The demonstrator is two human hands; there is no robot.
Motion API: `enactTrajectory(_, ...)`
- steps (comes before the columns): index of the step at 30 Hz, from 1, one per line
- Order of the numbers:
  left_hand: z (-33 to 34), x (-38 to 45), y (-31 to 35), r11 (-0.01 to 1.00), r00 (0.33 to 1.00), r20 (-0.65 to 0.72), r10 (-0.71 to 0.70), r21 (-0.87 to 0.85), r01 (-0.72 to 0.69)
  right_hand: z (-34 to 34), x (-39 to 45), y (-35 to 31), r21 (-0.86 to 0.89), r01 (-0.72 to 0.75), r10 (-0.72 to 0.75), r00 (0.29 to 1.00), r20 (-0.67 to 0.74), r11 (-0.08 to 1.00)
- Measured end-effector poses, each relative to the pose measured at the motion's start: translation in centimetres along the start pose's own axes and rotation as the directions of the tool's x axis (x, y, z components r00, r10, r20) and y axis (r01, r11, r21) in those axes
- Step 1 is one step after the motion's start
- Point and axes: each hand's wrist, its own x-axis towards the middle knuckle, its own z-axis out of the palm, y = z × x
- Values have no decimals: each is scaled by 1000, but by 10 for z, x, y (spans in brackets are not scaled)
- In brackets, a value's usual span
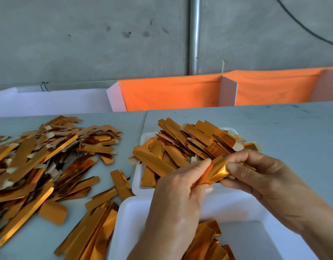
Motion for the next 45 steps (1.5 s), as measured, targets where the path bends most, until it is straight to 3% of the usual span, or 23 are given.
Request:
enactTrajectory(4, -1, 0, -1, 1000, 1000, -19, 23, 20, -23, 4, -2, -1, 36, -18, 17, 999, 28, 999)
enactTrajectory(15, -7, 0, -3, 993, 1000, 11, 16, -119, -14, 0, 1, 1, 274, -161, 172, 985, -13, 948)
enactTrajectory(24, -11, 0, -6, 988, 998, 37, -54, -142, 59, 5, 1, 3, 24, 22, -21, 999, -29, 999)
enactTrajectory(34, -14, 0, -6, 982, 996, 74, -50, -177, 62, -7, 0, -3, 69, -39, 28, 988, 149, 997)
enactTrajectory(45, -11, -2, -4, 1000, 993, 114, 7, -8, -6, 0, 1, 3, -59, -25, 30, 996, 83, 998)
